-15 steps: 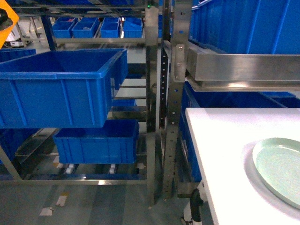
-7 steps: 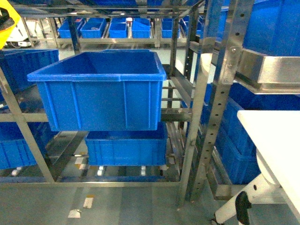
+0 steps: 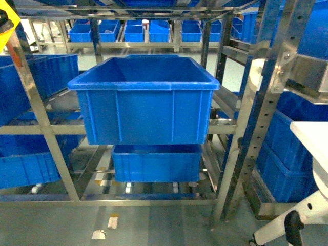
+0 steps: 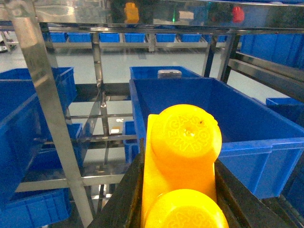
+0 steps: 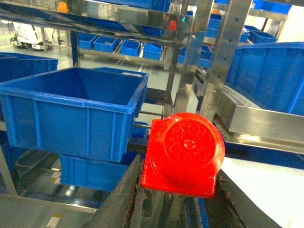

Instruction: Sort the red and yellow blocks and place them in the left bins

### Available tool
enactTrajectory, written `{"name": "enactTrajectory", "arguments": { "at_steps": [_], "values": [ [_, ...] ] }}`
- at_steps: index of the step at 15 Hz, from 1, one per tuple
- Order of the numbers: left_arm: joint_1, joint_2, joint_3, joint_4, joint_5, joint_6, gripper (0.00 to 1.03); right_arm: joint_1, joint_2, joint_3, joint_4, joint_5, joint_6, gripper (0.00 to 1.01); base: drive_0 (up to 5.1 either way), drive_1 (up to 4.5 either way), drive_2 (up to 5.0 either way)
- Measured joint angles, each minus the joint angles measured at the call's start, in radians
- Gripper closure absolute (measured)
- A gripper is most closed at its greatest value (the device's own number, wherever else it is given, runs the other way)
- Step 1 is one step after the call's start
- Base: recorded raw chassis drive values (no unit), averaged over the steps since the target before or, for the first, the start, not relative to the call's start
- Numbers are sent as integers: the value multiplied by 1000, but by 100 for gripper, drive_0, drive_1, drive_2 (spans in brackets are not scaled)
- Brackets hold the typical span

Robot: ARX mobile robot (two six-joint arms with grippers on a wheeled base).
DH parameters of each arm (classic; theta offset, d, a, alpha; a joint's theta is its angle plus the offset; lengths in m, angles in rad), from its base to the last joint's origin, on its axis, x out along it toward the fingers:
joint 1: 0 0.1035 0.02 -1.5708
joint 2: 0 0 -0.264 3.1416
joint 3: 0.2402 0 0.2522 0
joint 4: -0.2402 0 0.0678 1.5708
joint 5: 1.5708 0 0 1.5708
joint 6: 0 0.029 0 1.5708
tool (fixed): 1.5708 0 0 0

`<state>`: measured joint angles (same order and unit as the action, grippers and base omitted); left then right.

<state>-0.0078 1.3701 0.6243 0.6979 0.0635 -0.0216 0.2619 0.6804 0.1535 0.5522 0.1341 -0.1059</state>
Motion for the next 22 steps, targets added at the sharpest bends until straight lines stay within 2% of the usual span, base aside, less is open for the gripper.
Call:
{"name": "enactTrajectory", "arguments": {
  "at_steps": [15, 18, 22],
  "values": [
    [0, 0, 0, -1, 0, 0, 76, 0, -1, 0, 0, 0, 0, 72, -502, 243, 243],
    [13, 2, -1, -3, -12, -1, 76, 0, -1, 0, 1, -5, 0, 72, 0, 0, 0],
    [-3, 2, -3, 0, 1, 0, 76, 0, -2, 0, 1, -3, 0, 72, -8, 417, -433]
  ]
}}
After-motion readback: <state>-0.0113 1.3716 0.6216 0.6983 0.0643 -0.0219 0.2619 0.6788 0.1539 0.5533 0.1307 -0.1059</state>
